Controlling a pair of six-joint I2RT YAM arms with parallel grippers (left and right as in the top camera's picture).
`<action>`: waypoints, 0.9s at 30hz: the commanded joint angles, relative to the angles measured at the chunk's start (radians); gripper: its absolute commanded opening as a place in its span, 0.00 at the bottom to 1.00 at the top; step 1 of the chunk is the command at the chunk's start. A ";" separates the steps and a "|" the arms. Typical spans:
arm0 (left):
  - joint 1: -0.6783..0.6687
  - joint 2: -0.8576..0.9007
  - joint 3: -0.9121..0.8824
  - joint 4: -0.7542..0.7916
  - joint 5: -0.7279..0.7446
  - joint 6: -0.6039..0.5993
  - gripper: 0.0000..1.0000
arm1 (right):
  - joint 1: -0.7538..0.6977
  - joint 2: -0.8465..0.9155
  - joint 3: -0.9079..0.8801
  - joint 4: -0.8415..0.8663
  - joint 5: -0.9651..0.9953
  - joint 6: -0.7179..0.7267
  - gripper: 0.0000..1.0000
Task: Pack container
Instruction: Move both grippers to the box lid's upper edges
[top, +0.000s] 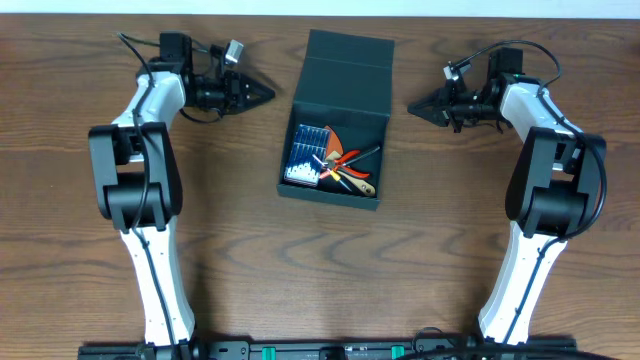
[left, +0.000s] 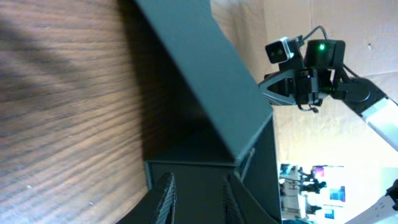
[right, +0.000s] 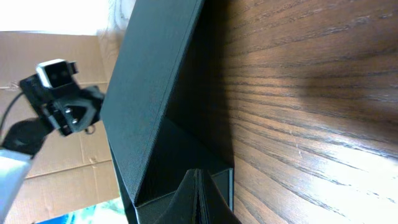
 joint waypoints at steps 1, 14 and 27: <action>-0.002 0.025 0.003 0.038 0.047 -0.065 0.19 | 0.007 0.000 0.001 0.008 -0.049 0.015 0.01; -0.046 0.038 0.003 0.058 0.008 -0.106 0.06 | 0.022 0.002 0.001 0.111 -0.051 0.120 0.01; -0.051 0.038 0.003 0.055 -0.040 -0.116 0.06 | 0.041 0.029 0.001 0.126 -0.025 0.168 0.01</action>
